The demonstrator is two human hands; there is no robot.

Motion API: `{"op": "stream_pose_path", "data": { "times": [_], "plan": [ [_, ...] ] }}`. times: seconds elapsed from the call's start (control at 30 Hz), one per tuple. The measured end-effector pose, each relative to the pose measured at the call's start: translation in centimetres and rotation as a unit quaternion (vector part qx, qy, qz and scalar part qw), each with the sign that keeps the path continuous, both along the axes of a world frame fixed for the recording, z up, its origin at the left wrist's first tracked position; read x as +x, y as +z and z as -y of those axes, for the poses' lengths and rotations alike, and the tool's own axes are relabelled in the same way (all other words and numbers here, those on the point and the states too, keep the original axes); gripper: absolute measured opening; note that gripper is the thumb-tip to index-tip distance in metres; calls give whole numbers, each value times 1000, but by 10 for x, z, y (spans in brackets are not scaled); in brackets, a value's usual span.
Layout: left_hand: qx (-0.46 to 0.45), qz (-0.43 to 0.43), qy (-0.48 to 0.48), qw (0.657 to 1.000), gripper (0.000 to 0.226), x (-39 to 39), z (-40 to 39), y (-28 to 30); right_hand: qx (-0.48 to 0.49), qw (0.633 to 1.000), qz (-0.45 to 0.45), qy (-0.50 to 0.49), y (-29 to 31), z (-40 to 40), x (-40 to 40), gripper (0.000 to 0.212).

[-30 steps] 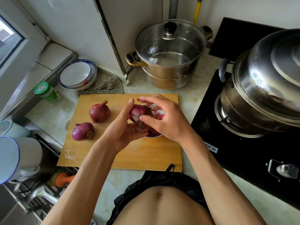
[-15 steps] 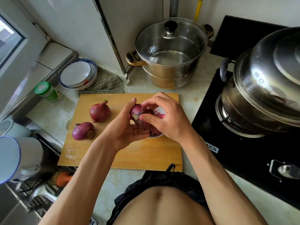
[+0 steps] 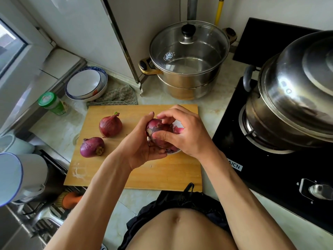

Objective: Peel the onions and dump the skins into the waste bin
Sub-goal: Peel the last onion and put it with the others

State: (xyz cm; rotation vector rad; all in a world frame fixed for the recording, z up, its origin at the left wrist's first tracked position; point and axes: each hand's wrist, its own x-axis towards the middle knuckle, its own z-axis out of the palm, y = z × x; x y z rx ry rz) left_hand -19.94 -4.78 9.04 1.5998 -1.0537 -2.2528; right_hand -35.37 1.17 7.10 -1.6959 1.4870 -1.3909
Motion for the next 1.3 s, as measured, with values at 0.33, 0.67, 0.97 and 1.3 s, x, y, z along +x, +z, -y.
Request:
{"op": "stream_pose_path", "data": {
  "times": [0.33, 0.67, 0.97, 1.3],
  "plan": [
    [-6, 9, -6, 1000, 61, -3, -1, 2, -6, 1000, 6, 14, 3, 1, -3, 35],
    [-15, 7, 15, 1000, 58, -6, -2, 7, -4, 1000, 16, -15, -2, -3, -4, 41],
    [-8, 15, 44, 999, 62, -2, -1, 5, 20, 996, 85, -7, -8, -2, -5, 29],
    [18, 4, 42, 999, 74, 0, 0, 4, 42, 985, 165, 14, -13, 1, -9, 17]
  ]
}}
